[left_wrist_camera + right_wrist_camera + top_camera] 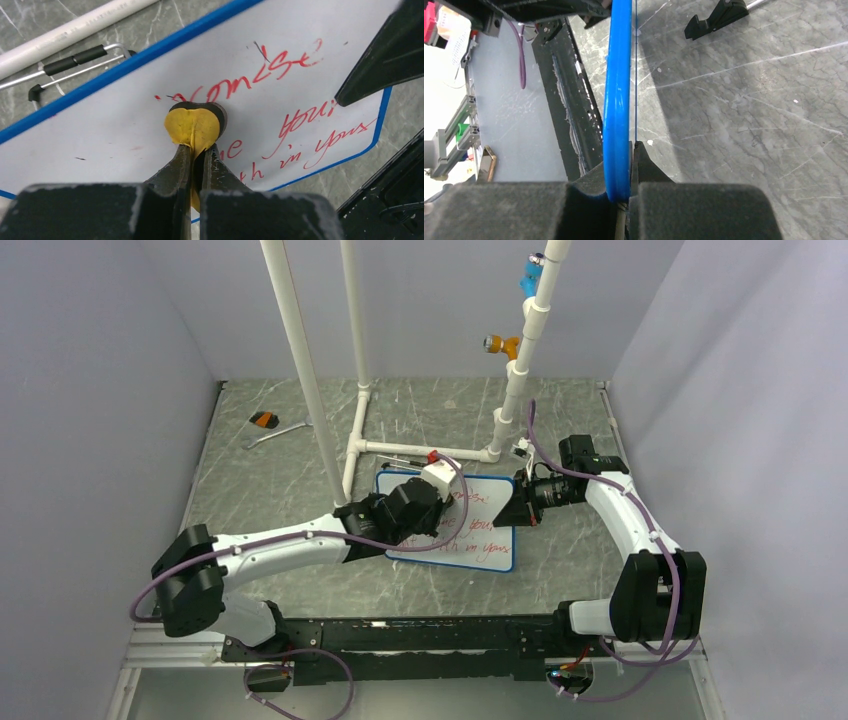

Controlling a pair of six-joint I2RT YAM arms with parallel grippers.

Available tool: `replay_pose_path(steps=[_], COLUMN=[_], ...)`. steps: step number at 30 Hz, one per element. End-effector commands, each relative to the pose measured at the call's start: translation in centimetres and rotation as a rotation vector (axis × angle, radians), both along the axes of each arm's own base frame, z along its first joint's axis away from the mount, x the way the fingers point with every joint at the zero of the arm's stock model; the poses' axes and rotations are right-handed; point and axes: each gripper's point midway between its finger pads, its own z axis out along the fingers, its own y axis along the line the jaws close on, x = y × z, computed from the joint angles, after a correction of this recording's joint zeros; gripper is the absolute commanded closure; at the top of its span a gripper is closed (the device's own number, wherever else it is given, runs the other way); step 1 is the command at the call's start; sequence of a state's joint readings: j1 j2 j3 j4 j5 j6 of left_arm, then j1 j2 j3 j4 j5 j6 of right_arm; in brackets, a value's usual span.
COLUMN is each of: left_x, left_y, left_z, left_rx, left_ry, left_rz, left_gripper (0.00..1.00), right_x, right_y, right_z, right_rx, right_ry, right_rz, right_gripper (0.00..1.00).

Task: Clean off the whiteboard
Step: Erase the center of the board with the whiteboard.

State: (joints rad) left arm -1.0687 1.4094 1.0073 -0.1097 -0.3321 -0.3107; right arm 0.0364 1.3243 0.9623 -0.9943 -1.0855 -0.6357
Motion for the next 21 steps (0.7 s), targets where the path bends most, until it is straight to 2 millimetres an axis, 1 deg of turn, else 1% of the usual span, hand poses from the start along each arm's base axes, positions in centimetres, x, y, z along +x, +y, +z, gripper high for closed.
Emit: replay_pose_path(steps=[1,5,9,12,14,17,21], left_x=[0.2,1.4,3.5,4.1,4.0,3.3,1.5], left_y=[-1.6,-0.4,2.0,3.1,3.0,2.2,0.2], left_z=[0.7,0.9,1.7,2.7,2.8,2.3,1.4], left_rx=[-0.020,-0.001,-0.026,-0.043,-0.042,-0.052,-0.059], left_ry=[-0.019,-0.036,-0.043,-0.056,-0.053,-0.031,-0.012], left_rz=[0.001,0.036,0.094,0.109,0.097,0.058,0.003], left_gripper=[1.00,1.00,1.00,1.00,1.00,1.00,1.00], right_x=[0.2,0.2,0.1,0.1,0.1,0.2,0.2], right_y=[0.3,0.3,0.3,0.3,0.3,0.3,0.3], right_z=[0.9,1.0,1.0,1.0,1.0,0.9,0.9], right_rx=[0.010,0.013,0.012,0.013,0.012,0.011,0.012], right_ry=[-0.054,-0.058,-0.062,-0.061,-0.059,-0.058,-0.056], right_rz=[0.033,0.033,0.034,0.034,0.033,0.032,0.033], right_gripper=[1.00,1.00,1.00,1.00,1.00,1.00,1.00])
